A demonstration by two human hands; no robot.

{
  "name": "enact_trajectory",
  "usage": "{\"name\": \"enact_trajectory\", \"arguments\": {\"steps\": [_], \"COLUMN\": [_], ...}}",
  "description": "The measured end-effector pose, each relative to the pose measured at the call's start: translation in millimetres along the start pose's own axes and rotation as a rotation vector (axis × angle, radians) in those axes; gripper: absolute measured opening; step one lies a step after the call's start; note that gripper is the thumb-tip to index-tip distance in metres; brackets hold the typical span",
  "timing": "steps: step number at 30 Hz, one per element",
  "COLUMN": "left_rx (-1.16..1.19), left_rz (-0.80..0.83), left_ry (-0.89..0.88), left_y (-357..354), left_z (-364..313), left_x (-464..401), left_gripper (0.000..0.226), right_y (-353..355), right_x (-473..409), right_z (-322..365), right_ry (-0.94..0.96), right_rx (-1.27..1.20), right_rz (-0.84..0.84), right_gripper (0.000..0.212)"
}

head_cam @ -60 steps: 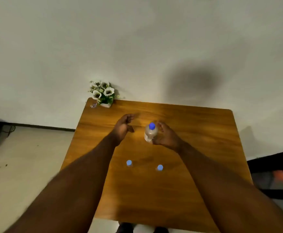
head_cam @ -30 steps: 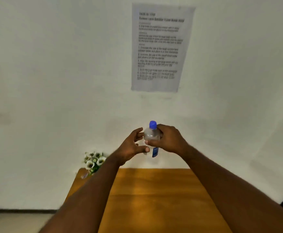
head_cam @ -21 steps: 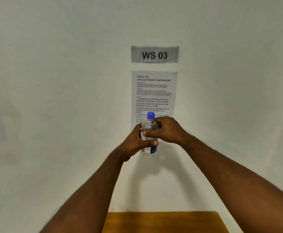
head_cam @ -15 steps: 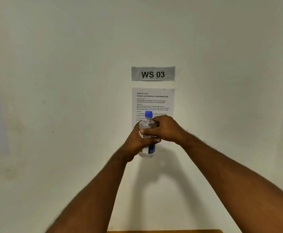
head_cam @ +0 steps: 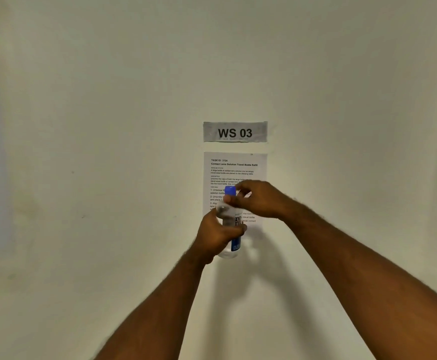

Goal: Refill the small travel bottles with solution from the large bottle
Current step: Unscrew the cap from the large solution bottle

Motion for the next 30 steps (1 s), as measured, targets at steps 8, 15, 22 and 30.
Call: {"name": "enact_trajectory", "arguments": {"steps": [8,15,22,30], "left_rx": [-0.017,-0.023,-0.027,-0.019], "left_rz": [-0.003,0.001,0.015,0.013], "left_ry": [0.032,0.048,0.072,0.056], "left_y": [-4.0,-5.6,-10.0,-14.1], "left_z": [-2.8,0.3,9.7,12.5], "left_x": [-0.9,0.2,3.5,0.4], "left_gripper": [0.054,0.058,0.057,0.061], "right_y": [43.3,25.1,3.7,17.5], "right_x": [-16.2,-18.9,-17.0,-20.7], "right_z": [52.4,64.3,57.8,55.5], "right_ry": [-0.042,0.025,0.04,-0.116], "right_rx": [0.416,0.47,0.407,0.509], "right_rz": [-0.037,0.238,0.397,0.198], "right_gripper": [0.046,0.016,0.033,0.043]}}
Point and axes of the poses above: each hand's wrist, its own x-axis away from the middle knuckle, its own y-axis out of the back of the hand, z = x × y, the point moved 10 cm from there along -x, towards the middle knuckle, and after that the axes turned 13 degrees about z, right-handed, at the moved point
